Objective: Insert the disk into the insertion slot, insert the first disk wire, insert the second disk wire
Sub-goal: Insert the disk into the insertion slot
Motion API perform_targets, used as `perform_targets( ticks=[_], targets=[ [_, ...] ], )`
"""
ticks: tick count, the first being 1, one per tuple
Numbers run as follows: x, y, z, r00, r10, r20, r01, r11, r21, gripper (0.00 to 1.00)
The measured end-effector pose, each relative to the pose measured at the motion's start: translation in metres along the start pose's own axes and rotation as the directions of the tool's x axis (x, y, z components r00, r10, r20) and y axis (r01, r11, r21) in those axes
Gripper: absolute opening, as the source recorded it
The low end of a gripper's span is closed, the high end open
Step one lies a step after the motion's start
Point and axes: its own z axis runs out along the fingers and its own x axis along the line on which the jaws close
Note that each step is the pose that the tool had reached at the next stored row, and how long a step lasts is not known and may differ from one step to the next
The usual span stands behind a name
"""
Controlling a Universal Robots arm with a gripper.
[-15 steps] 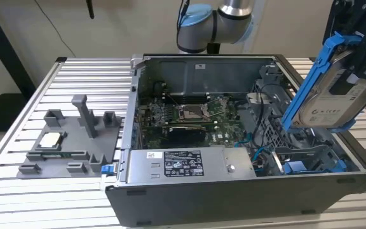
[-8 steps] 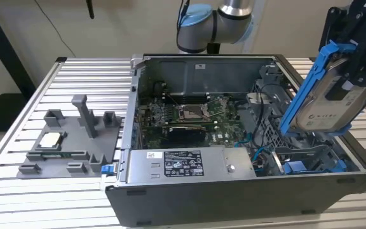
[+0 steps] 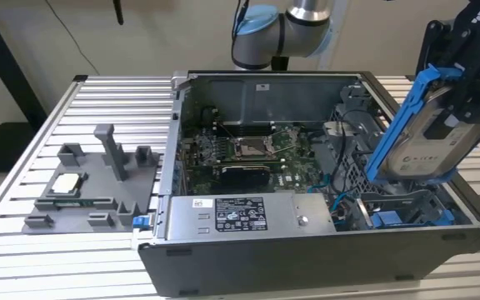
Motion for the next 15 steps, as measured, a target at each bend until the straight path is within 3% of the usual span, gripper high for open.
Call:
perform_targets(
  ticks=[15],
  targets=[
    [0.0, -0.0009, 0.0046, 1.0, 0.0, 0.0002, 0.0, 1.0, 0.0, 0.33]
  ],
)
